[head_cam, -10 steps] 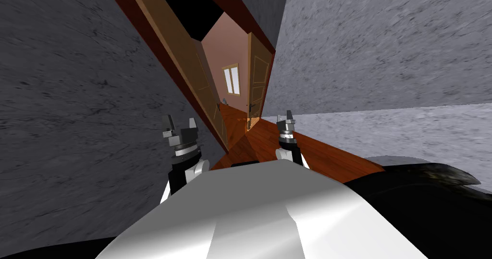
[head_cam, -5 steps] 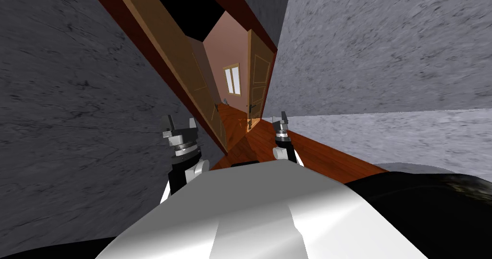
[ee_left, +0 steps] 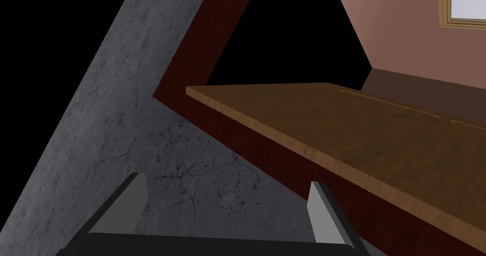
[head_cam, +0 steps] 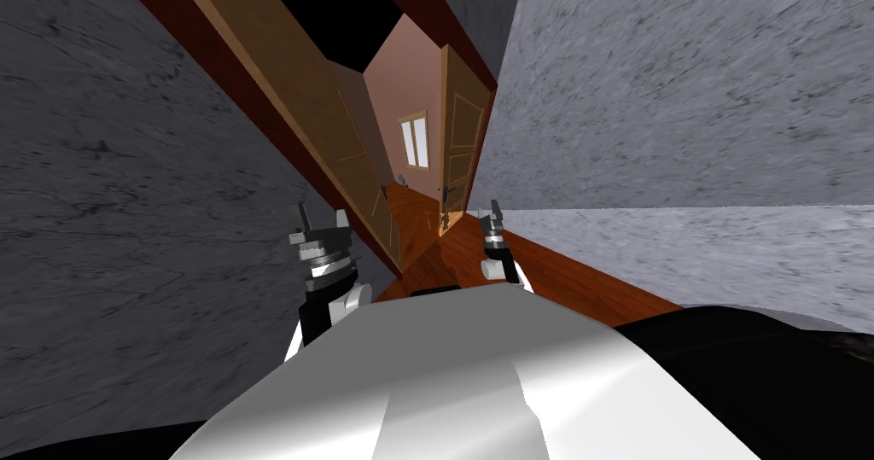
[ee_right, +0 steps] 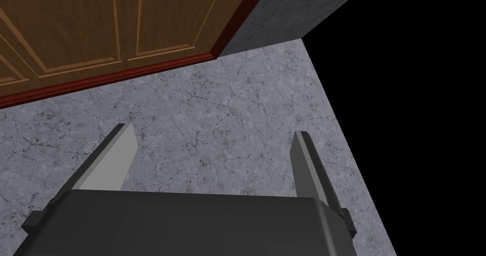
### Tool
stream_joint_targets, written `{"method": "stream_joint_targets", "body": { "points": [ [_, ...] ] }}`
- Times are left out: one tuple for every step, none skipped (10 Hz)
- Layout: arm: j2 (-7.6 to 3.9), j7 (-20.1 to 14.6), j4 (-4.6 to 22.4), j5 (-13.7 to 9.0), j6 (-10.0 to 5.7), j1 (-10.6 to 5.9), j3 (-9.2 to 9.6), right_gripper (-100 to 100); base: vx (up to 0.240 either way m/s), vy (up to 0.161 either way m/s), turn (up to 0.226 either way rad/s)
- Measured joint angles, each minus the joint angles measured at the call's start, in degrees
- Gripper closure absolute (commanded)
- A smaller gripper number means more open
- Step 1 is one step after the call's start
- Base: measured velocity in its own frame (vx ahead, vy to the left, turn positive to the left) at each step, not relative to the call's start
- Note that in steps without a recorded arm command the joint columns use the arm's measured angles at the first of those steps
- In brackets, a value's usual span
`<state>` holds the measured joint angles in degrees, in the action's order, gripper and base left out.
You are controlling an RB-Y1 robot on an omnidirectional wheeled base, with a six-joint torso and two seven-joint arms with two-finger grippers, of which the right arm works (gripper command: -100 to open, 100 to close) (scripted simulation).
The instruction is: Push the door open
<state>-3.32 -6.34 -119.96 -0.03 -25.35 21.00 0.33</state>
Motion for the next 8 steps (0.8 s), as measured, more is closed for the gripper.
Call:
{"method": "stream_joint_targets", "body": {
  "points": [
    [-0.15,-0.35,1.44,0.28,-0.28,-0.74,0.21,-100,0.079,-0.078,0.051],
    [-0.4,-0.76,3.05,0.51,-0.74,-1.46,0.33,-100,0.076,-0.08,0.046],
    [-0.47,-1.1,4.47,0.84,-0.84,-2.47,0.55,-100,0.09,-0.083,0.057],
    [-0.73,-1.54,6.36,1.08,-1.12,-3.55,0.6,-100,0.093,-0.082,0.053],
    [-0.86,-1.96,7.48,1.4,-1.14,-4.25,0.87,-100,0.093,-0.094,0.055],
    [-1.0,-2.36,9.1,1.73,-1.43,-5.04,1.12,-100,0.088,-0.095,0.055],
    [-1.19,-2.8,10.19,2.03,-1.4,-5.79,1.35,-100,0.076,-0.098,0.06],
    [-1.51,-3.35,11.72,2.29,-1.71,-6.39,1.53,-100,0.075,-0.097,0.055]
  ]
}}
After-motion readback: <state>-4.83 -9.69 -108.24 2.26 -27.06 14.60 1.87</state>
